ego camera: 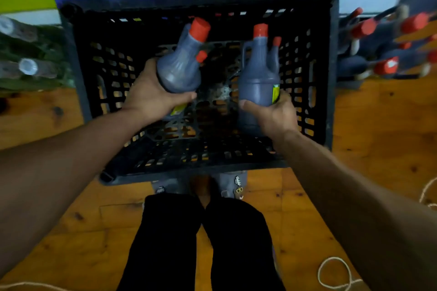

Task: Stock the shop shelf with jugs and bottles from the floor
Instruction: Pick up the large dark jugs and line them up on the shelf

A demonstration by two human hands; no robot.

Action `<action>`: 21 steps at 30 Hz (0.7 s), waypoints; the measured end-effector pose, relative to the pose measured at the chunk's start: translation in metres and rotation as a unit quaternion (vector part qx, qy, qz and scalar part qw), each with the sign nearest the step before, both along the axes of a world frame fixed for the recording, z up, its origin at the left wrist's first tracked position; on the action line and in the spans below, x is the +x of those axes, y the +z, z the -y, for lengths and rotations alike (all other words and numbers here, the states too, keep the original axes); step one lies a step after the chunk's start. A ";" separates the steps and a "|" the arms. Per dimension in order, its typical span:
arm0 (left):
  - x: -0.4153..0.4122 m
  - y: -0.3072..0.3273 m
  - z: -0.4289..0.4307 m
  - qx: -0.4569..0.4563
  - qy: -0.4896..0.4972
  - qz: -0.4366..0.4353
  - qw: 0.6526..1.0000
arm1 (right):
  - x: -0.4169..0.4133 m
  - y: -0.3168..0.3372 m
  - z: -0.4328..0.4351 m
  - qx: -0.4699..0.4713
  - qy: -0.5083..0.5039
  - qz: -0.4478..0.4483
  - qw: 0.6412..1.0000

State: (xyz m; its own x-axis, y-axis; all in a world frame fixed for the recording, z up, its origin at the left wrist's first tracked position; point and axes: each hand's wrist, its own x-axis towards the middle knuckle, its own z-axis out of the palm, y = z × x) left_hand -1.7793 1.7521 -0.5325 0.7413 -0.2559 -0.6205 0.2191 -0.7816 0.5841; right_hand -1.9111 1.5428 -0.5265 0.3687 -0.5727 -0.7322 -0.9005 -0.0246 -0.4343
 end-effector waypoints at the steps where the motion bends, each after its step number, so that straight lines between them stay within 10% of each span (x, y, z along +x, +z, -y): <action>1: -0.003 0.018 0.002 -0.013 0.012 -0.006 1.000 | -0.001 0.019 -0.001 -0.001 0.003 0.011 1.000; 21: 0.003 0.431 0.003 -0.252 0.170 0.030 0.952 | 0.031 0.413 -0.024 -0.017 -0.016 0.220 0.975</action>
State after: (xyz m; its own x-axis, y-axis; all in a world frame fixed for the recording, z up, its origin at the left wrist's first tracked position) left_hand -1.7761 1.7490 -0.1012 0.8647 -0.2487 -0.4365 0.3643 -0.2879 0.8857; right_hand -1.8801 1.5665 -0.1136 0.6242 -0.6108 -0.4871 -0.6276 -0.0208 -0.7782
